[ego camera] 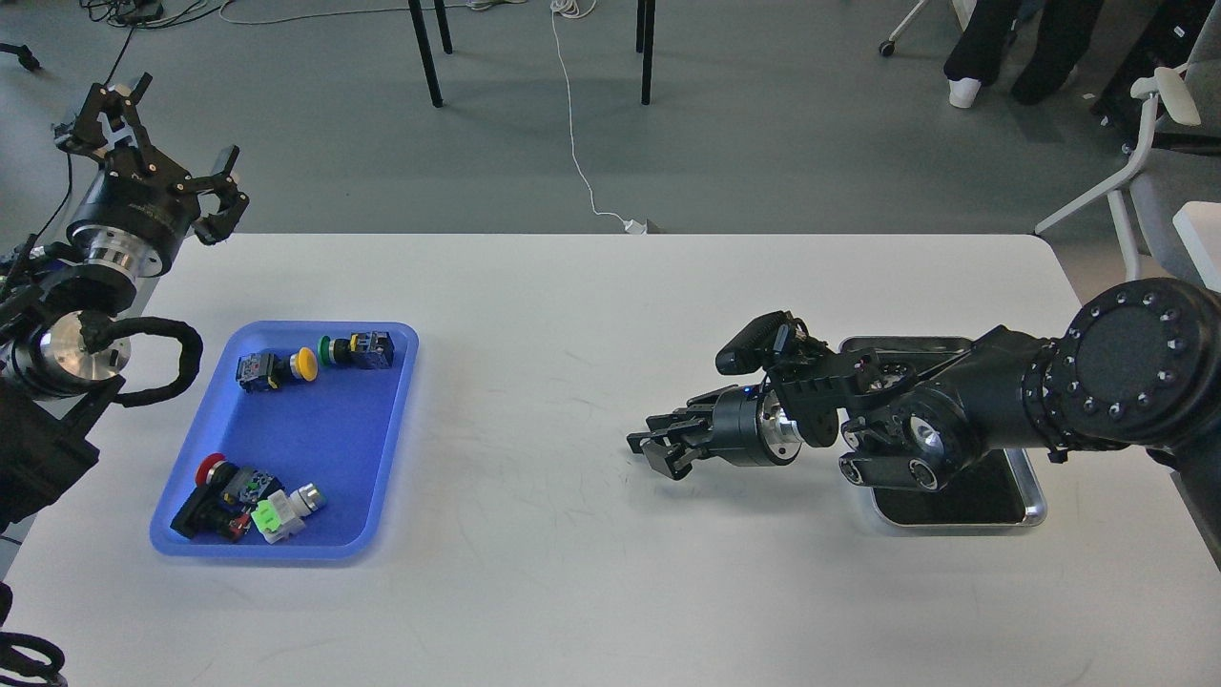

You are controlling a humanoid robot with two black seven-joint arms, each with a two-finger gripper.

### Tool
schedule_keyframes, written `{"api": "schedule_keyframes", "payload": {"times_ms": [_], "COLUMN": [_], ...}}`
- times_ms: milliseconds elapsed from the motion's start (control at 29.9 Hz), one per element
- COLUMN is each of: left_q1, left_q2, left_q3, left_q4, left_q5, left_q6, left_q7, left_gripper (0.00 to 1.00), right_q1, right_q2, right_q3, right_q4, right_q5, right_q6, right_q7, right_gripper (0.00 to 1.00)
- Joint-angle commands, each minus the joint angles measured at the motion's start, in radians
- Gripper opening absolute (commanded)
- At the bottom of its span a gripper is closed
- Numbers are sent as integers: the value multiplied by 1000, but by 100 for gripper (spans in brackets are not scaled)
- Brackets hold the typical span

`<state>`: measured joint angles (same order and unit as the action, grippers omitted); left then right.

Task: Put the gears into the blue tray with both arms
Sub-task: 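Withdraw the right arm and raise the left gripper toward the ring, then lower the left gripper onto the black ring and grasp it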

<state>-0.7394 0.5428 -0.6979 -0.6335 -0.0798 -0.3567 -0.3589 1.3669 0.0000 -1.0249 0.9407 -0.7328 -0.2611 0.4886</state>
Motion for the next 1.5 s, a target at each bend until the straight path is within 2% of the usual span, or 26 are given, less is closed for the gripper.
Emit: {"api": "schedule_keyframes", "payload": {"times_ms": [0,67,167,201,234,301,401,535,669,769,936,1070,1237,1337,1471], "left_q1": [-1,-3,-8,-11,-12,-17,-14,-18,-49,-72,-109,-120,-107,-110,-120], "left_q2": [0,3,31,42,64,88,126,177,174,166,82,-53,-194,-244,-302], "left_q3": [0,0,1,3,1,3,12,46,46,46,46,47,61,159,346], "left_q4": [-2,-2,-3,-6,-17,-56,-178,-314,-385,-442,-488,-488,-488,-488,-483], "left_q5": [0,0,2,2,3,5,43,246,489,642,931,1237,1555,1711,1905], "left_q6": [2,4,1,-1,-5,-7,2,22,50,56,58,67,94,148,293], "left_q7": [0,1,6,8,9,11,12,9,9,9,9,6,5,1,3], "left_gripper": [98,98,98,98,98,98,98,98,98,98,98,97,95,94,94], "right_q1": [9,12,15,15,8,-9,-63,-144,-299,-422,-581,-644,-649,-660,-684], "right_q2": [0,0,0,-20,-100,-200,-310,-468,-616,-686,-729,-755,-791,-804,-807], "right_q3": [20,48,178,224,334,478,626,778,974,1107,1289,1368,1381,1384,1385], "right_q4": [4,4,1,1,1,3,4,18,75,110,118,116,110,107,107], "right_q5": [1,3,6,6,6,6,6,7,7,7,22,182,407,527,587], "right_q6": [0,0,0,0,9,17,32,43,45,46,80,172,311,381,407], "right_q7": [0,0,0,0,0,0,0,0,0,0,0,0,0,0,0], "right_gripper": [71,81,91,94,96,98,98,98,98,98,98,98,98,98,98]}}
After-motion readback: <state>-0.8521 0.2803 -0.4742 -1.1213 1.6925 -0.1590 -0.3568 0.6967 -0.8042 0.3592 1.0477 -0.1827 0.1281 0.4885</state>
